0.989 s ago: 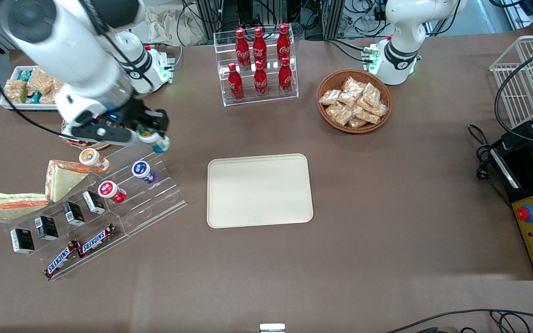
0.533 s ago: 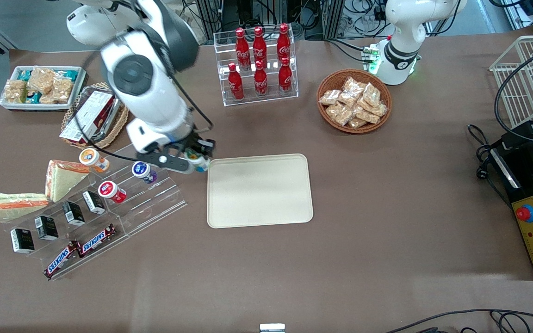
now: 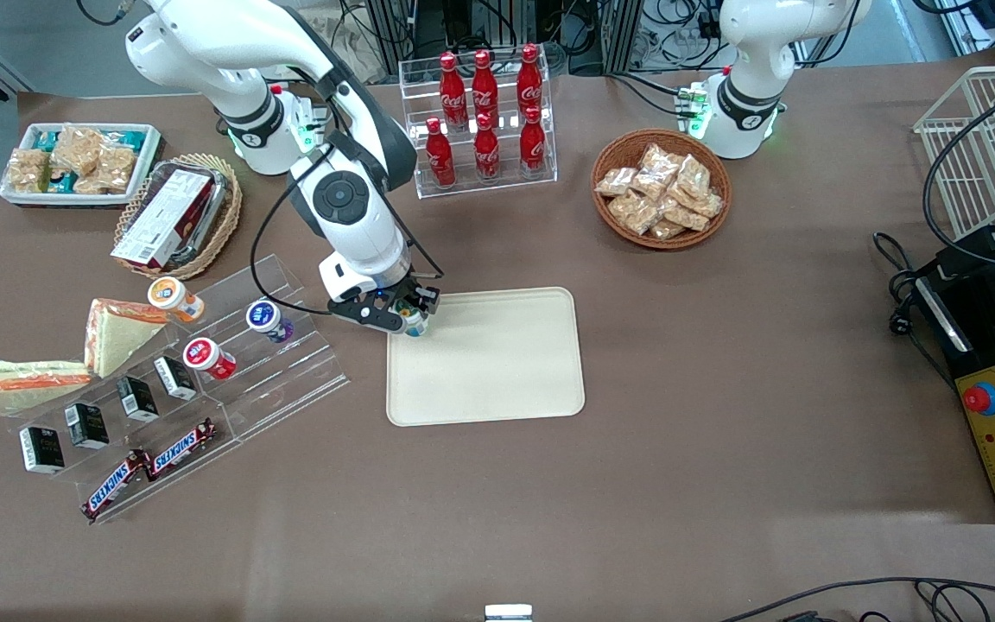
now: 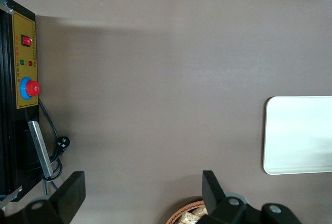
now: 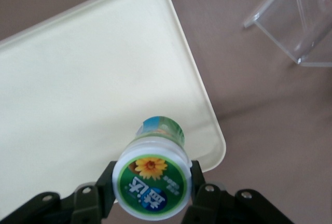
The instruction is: Place green gum on tray
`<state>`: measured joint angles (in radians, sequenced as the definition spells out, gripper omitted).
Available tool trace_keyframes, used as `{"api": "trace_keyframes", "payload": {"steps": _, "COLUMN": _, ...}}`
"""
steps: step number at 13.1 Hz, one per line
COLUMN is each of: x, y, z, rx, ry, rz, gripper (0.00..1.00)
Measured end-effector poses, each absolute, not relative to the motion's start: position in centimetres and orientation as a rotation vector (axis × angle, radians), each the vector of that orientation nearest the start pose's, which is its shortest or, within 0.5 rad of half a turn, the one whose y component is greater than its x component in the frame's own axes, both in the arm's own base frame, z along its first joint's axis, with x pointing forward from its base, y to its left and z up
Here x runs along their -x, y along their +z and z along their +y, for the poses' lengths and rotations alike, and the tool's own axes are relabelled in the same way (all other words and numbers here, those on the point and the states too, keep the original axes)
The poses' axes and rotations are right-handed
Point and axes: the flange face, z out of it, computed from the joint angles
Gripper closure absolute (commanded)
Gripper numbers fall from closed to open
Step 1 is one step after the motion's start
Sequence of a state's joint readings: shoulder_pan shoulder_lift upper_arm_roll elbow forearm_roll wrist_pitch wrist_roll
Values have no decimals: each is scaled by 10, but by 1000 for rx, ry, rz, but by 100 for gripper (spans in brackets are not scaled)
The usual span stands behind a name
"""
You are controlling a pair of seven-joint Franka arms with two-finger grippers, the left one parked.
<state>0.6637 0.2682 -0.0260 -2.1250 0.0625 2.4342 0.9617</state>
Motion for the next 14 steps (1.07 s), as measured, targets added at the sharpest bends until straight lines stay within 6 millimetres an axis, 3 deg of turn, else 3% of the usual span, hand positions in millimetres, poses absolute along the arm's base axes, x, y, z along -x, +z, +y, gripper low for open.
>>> {"api": "trace_keyframes", "payload": {"steps": 3, "x": -449, "y": 255, "z": 340, "rx": 3034, "ry": -9, "rz": 593, "gripper": 84}}
{"api": "trace_keyframes", "payload": {"steps": 4, "x": -446, "y": 247, "z": 336, "rx": 3030, "ry": -18, "rz": 597, "gripper": 79}}
{"api": "trace_keyframes", "payload": {"steps": 5, "x": -443, "y": 238, "z": 333, "rx": 3026, "ry": -26, "rz": 601, "gripper": 43}}
{"api": "trace_keyframes", "payload": {"steps": 6, "x": -441, "y": 232, "z": 331, "rx": 3024, "ry": -32, "rz": 606, "gripper": 0}}
{"api": "trace_keyframes", "payload": {"steps": 11, "x": -447, "y": 238, "z": 333, "rx": 2995, "ry": -60, "rz": 642, "gripper": 0}}
{"api": "trace_keyframes", "payload": {"steps": 14, "x": -466, "y": 271, "z": 340, "rx": 2965, "ry": -96, "rz": 645, "gripper": 0}}
